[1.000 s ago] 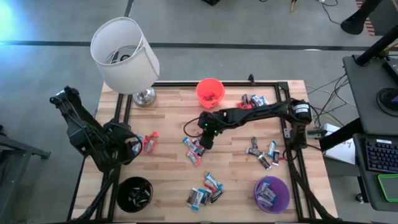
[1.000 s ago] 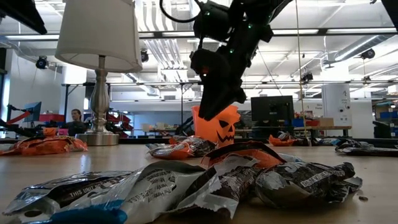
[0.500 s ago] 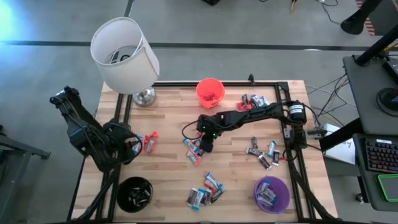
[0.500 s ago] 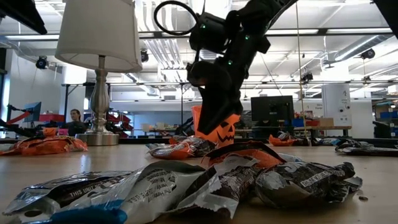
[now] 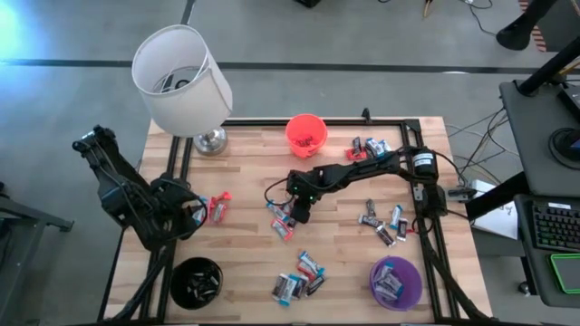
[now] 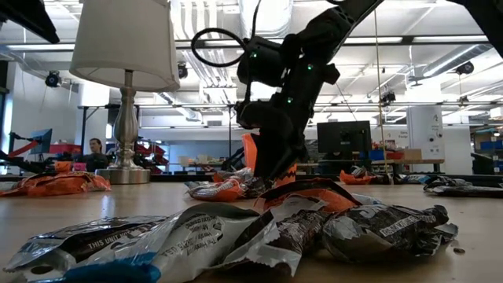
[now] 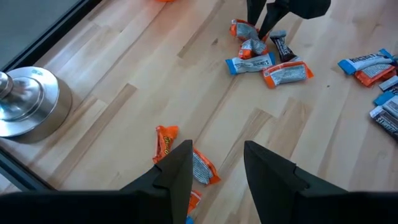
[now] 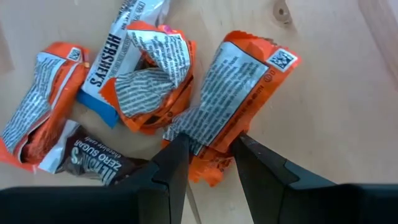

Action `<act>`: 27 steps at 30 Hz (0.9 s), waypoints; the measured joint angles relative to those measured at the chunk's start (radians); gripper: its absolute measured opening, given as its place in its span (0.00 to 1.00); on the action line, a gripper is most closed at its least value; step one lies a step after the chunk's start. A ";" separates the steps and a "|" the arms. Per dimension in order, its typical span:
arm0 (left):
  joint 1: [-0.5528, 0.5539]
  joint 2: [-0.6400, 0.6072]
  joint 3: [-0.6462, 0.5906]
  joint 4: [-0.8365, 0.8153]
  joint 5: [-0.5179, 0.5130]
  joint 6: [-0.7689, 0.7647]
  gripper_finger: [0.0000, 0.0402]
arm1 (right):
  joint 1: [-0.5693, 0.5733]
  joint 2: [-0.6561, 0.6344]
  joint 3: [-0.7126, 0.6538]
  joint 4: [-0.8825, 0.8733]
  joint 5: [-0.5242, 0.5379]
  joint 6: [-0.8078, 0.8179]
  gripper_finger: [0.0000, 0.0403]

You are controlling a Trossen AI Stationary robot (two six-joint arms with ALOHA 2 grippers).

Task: Organize candy in baskets
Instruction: Put the orange chocolate into the orange bucket

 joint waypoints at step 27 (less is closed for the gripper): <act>0.000 0.000 0.000 0.001 0.001 0.026 0.31 | -0.002 -0.054 -0.003 -0.022 0.001 -0.008 0.02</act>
